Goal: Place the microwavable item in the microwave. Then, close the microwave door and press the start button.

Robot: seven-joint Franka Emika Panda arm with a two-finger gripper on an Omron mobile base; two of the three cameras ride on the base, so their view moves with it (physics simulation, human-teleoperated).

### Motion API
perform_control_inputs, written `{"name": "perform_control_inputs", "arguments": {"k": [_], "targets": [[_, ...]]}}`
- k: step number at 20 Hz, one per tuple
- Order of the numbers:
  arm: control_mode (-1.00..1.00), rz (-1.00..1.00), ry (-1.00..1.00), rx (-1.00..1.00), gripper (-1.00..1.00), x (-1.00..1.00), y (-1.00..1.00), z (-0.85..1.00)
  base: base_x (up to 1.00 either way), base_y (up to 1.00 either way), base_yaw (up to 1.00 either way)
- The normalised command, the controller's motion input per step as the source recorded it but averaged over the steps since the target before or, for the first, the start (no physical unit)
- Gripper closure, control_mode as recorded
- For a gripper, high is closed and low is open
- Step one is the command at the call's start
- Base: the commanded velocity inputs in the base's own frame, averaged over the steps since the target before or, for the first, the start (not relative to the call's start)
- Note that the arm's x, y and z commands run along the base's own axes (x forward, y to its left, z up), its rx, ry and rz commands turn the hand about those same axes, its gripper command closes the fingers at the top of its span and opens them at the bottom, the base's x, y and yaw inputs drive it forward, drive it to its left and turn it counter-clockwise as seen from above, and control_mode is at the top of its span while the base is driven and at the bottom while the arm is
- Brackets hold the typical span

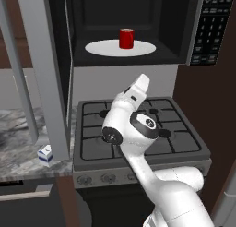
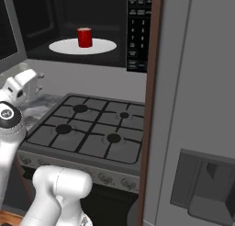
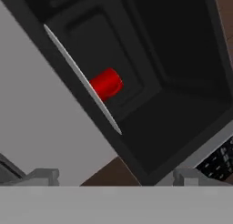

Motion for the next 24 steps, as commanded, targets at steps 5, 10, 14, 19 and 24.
{"name": "perform_control_inputs", "arguments": {"k": [5,10,14,19,24], "targets": [[-1.0,0.0,0.02,-0.18,-1.0,0.04,0.1,-0.23,0.0,0.0,0.0],[-1.0,-0.06,0.0,-0.13,-1.0,-0.17,0.22,-0.16,0.0,0.0,0.0],[-1.0,-0.14,-0.03,-0.2,-1.0,-0.55,0.69,-0.01,0.0,0.0,0.0],[-1.0,-0.17,0.0,-0.25,-1.0,-0.19,0.97,-0.15,0.0,0.0,0.0],[-1.0,-0.12,0.01,-0.28,-1.0,0.01,0.95,0.0,0.0,0.0,0.0]]}}
